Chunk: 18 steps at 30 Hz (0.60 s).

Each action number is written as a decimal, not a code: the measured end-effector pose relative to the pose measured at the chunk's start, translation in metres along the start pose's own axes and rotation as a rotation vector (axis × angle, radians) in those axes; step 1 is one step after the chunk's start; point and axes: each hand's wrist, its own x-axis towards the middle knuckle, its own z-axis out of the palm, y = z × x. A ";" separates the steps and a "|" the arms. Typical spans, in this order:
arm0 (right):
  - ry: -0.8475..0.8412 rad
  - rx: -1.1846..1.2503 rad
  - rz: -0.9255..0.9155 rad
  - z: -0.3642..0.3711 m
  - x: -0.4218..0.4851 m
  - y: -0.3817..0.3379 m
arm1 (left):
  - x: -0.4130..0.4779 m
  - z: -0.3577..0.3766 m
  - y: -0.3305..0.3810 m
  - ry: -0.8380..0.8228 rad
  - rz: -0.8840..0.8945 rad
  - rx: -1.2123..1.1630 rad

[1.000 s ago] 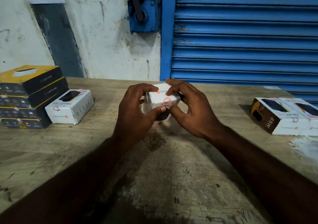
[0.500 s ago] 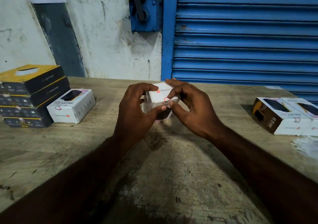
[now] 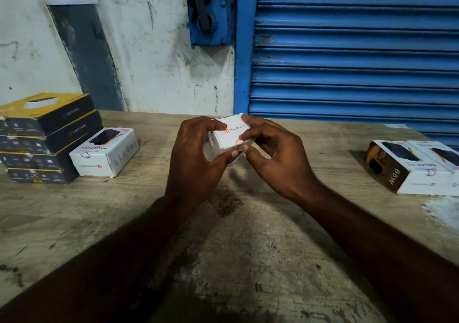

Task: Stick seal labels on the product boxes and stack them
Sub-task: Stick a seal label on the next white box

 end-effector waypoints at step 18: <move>0.018 -0.019 0.013 -0.002 0.001 0.002 | 0.000 0.000 0.002 -0.013 -0.013 -0.010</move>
